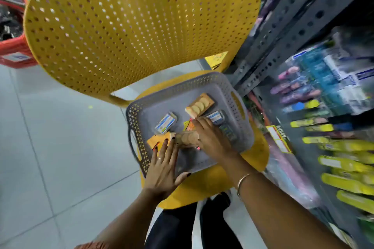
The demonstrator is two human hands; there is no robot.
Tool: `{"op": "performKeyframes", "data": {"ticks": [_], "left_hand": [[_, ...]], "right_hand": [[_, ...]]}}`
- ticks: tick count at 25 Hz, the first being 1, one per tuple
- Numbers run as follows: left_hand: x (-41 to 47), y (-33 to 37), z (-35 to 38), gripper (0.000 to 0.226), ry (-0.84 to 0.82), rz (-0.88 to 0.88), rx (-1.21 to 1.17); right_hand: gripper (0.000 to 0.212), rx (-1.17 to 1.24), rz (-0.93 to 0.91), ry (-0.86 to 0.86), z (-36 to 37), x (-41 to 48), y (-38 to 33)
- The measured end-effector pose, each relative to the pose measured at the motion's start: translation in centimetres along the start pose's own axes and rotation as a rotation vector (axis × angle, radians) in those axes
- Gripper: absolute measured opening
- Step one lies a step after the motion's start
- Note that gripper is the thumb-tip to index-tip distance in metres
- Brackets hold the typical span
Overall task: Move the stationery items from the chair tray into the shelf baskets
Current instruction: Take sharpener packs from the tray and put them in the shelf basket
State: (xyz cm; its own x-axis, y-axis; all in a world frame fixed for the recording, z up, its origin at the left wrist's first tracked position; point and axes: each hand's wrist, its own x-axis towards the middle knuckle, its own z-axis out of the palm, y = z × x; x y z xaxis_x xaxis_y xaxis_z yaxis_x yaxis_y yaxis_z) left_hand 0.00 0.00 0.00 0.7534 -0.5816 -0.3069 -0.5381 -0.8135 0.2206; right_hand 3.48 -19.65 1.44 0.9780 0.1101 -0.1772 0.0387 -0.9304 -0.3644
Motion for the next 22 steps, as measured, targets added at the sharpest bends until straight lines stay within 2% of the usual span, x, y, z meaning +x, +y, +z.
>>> {"op": "performKeyframes", "data": {"ticks": [3, 5, 9, 13, 18, 22], "left_hand": [[-0.4, -0.6, 1.3, 0.087, 0.002, -0.008, 0.052], [-0.5, -0.7, 1.6, 0.088, -0.009, -0.013, 0.064], [-0.6, -0.5, 1.7, 0.09, -0.01, -0.035, 0.059], [-0.8, -0.5, 1.8, 0.09, 0.01, -0.057, 0.042], [-0.8, -0.6, 0.2, 0.089, 0.054, -0.06, -0.025], [0.7, -0.6, -4.5, 0.089, 0.135, -0.032, -0.091]], "right_hand": [[0.066, 0.037, -0.106, -0.141, 1.9, 0.0, -0.3], [0.067, -0.01, -0.11, -0.175, 2.7, 0.1, -0.3], [0.056, -0.107, -0.068, -0.122, 3.5, 0.2, -0.9], [0.053, -0.09, -0.046, -0.133, 2.8, 0.2, -1.3], [0.056, -0.086, -0.003, -0.056, -0.3, 0.3, -1.2], [0.054, -0.024, 0.101, 0.123, -7.5, 0.4, -1.5]]}}
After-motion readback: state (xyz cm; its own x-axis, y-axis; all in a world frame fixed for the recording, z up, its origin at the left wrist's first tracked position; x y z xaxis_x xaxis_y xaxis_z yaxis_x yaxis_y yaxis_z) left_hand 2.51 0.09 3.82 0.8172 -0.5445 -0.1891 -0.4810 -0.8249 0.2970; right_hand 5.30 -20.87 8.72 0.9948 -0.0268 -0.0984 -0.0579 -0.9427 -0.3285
